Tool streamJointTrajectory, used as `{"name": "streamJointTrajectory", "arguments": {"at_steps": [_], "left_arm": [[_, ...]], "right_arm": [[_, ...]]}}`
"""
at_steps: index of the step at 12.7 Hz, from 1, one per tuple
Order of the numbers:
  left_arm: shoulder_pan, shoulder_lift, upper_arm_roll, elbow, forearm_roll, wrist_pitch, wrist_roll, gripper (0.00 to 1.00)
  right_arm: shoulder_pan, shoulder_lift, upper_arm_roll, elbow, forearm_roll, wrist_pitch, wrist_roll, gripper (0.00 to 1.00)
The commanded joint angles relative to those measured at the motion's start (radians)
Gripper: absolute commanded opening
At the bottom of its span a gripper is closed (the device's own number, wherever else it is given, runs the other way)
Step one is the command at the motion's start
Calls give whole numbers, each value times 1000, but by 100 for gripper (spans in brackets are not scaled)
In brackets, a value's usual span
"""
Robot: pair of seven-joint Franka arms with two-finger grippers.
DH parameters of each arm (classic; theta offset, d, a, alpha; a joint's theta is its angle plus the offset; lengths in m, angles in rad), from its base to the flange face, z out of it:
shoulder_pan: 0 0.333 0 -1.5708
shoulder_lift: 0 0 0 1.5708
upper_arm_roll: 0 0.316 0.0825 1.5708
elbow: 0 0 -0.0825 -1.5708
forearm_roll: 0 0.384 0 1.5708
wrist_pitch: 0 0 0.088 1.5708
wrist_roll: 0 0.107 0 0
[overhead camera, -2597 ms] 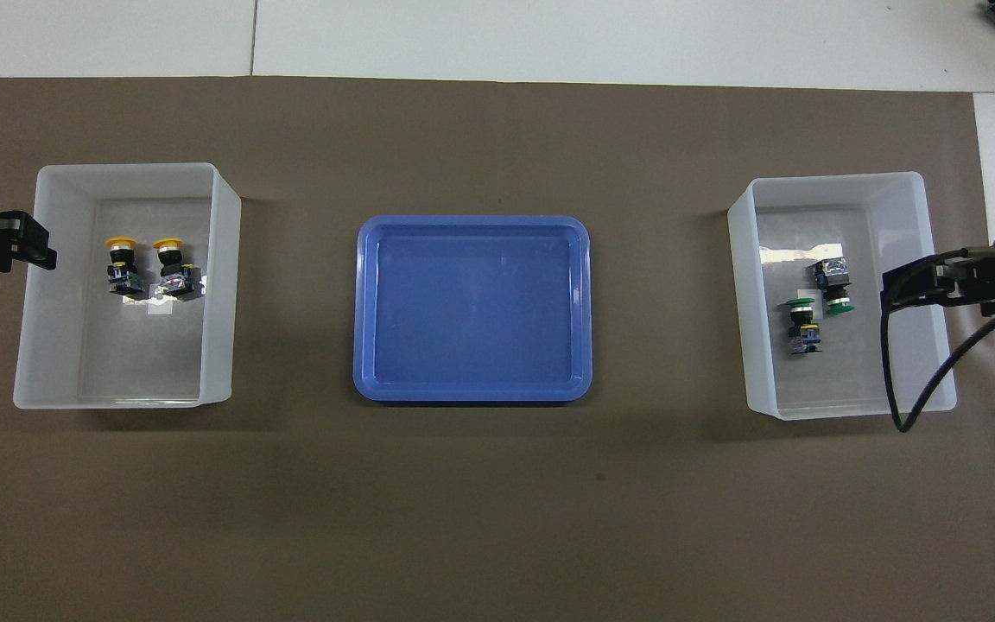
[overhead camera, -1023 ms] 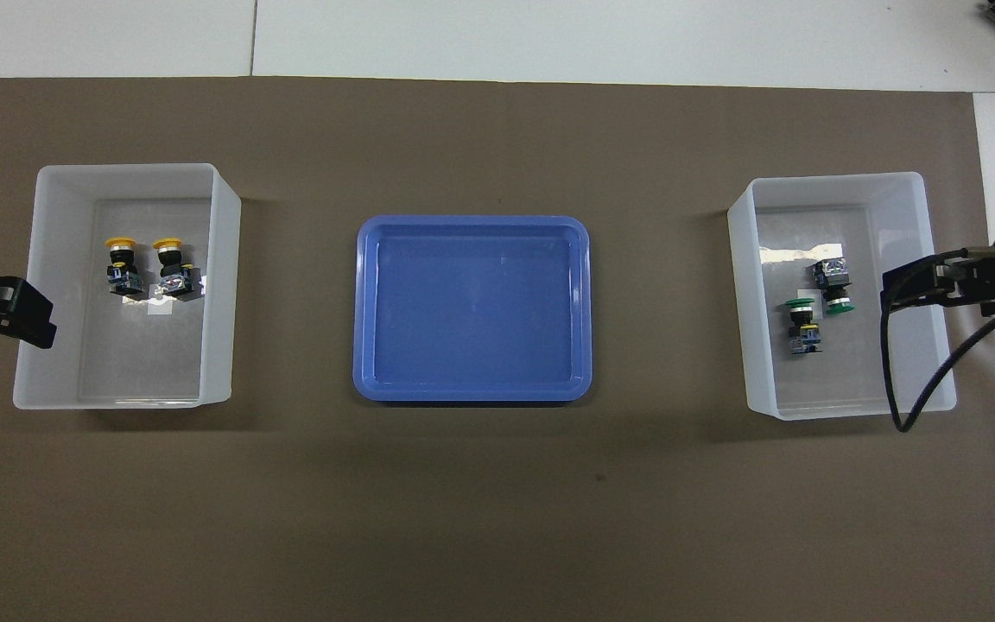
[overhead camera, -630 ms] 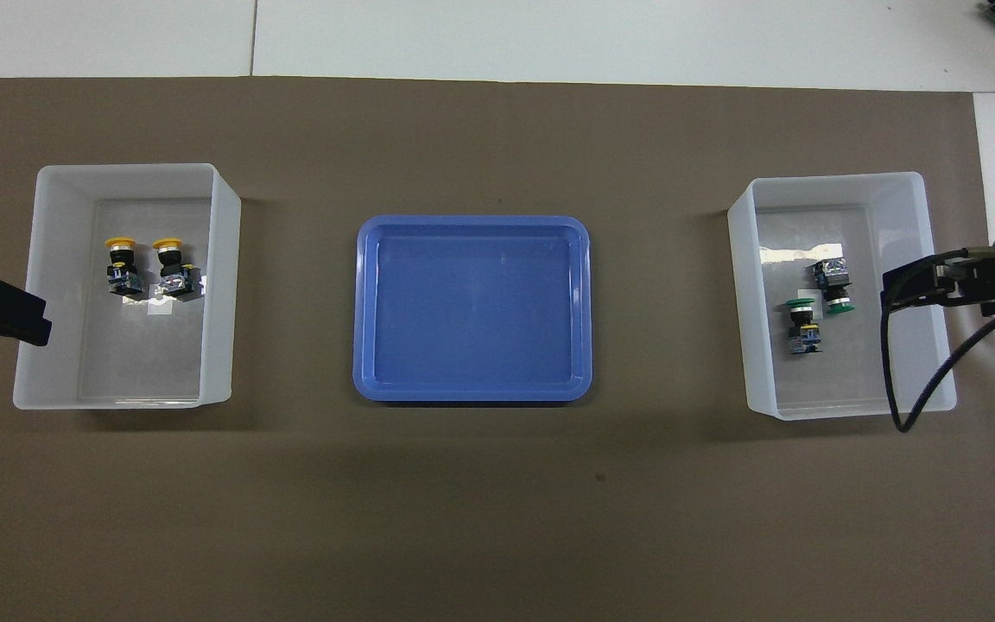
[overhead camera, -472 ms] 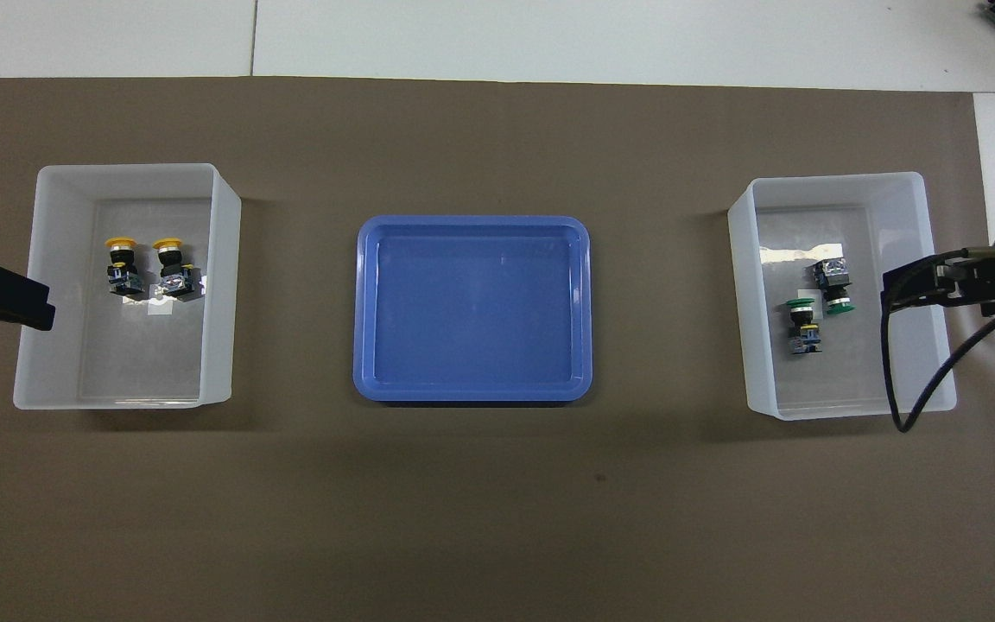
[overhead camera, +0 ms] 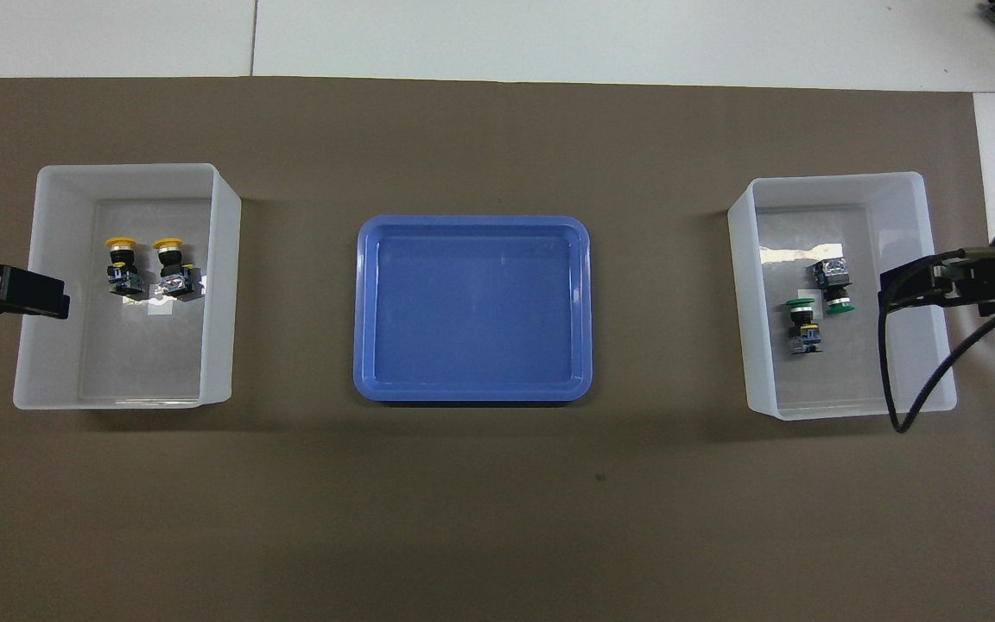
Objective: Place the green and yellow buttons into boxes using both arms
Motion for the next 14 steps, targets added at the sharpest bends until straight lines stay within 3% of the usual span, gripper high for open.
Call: {"name": "streamJointTrajectory", "arguments": {"at_steps": [1, 8, 11, 14], "left_arm": [[42, -50, 0, -64, 5, 29, 38, 100], [44, -55, 0, -93, 5, 70, 58, 100], [35, -30, -14, -64, 5, 63, 58, 100], [19, 40, -16, 40, 0, 17, 58, 100]], "right_arm": [[-6, -23, 7, -25, 20, 8, 7, 100], [-6, -23, 7, -24, 20, 10, 7, 100], [-6, -23, 7, -24, 20, 10, 7, 100], [-6, -23, 7, -25, 20, 8, 7, 100]]}}
